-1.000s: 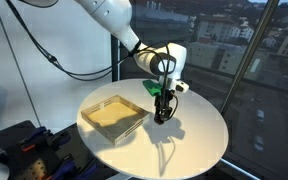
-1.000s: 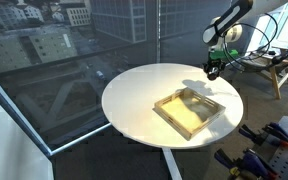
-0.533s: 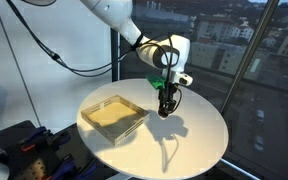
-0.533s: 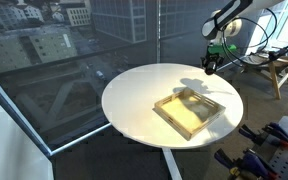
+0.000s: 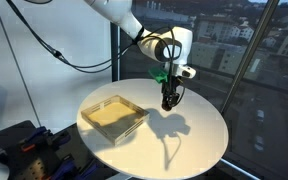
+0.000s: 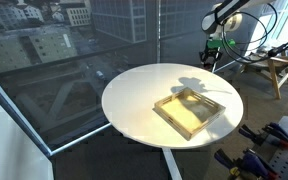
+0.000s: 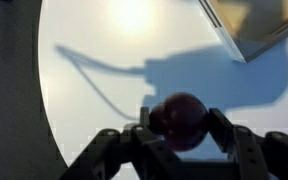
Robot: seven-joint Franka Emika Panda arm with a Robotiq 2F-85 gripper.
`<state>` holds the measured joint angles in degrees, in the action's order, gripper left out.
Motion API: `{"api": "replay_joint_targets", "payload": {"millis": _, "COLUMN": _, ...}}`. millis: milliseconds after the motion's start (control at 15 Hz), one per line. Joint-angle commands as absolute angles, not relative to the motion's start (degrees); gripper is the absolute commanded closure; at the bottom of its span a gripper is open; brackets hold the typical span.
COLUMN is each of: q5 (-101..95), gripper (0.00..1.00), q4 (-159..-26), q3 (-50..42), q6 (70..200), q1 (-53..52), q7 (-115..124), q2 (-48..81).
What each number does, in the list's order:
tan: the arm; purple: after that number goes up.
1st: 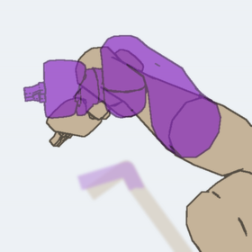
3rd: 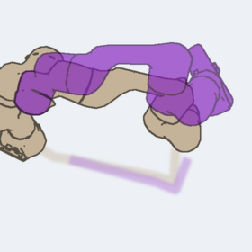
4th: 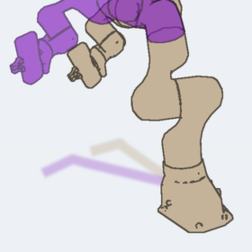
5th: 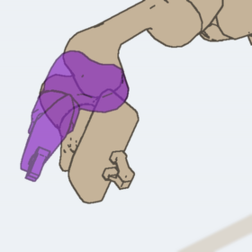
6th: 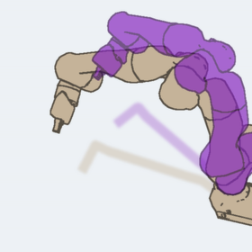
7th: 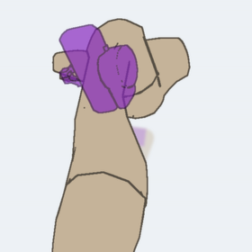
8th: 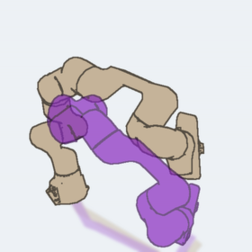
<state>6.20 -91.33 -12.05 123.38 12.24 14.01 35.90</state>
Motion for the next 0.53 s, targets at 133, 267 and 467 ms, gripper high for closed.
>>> {"api": "replay_joint_targets", "payload": {"millis": 133, "q5": 7.46, "gripper": 0.64, "q4": -90.39, "q3": -10.84, "q6": 121.41, "q1": 13.37, "q7": 12.85, "q2": 34.38}}
{"api": "replay_joint_targets", "payload": {"millis": 267, "q5": 7.26, "gripper": 0.64, "q4": -90.56, "q3": -10.69, "q6": 121.44, "q1": 13.12, "q7": 12.81, "q2": 34.27}}
{"api": "replay_joint_targets", "payload": {"millis": 467, "q5": 7.04, "gripper": 0.64, "q4": -91.15, "q3": -10.24, "q6": 121.62, "q1": 12.7, "q7": 12.57, "q2": 33.85}}
